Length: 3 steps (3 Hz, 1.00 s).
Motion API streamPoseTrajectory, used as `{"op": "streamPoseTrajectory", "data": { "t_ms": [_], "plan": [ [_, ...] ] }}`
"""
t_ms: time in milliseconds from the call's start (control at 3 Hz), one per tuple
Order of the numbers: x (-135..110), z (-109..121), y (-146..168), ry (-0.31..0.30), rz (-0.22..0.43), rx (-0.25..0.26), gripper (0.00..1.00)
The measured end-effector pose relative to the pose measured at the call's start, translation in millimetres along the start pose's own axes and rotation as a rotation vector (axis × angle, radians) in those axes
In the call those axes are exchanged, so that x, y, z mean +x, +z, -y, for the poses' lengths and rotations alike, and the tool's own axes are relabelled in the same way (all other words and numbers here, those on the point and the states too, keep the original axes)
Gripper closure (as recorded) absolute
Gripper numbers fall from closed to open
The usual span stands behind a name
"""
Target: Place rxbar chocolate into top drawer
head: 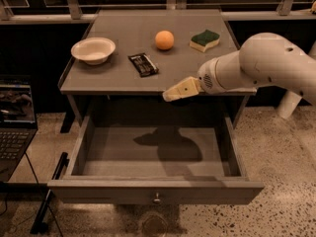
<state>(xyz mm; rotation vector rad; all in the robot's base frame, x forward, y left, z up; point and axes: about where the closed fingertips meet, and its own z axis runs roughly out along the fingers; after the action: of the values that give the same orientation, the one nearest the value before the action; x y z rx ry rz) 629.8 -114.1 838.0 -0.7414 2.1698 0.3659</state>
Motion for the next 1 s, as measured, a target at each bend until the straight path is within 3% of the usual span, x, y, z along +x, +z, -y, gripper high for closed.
{"op": "streamPoseTrajectory", "data": {
  "t_ms": [333, 1000],
  "plan": [
    [-0.3, 2.7, 30.0, 0.015, 0.004, -0.008, 0.0],
    [-5.9, 6.0, 51.5, 0.01, -0.033, -0.029, 0.0]
  ]
}}
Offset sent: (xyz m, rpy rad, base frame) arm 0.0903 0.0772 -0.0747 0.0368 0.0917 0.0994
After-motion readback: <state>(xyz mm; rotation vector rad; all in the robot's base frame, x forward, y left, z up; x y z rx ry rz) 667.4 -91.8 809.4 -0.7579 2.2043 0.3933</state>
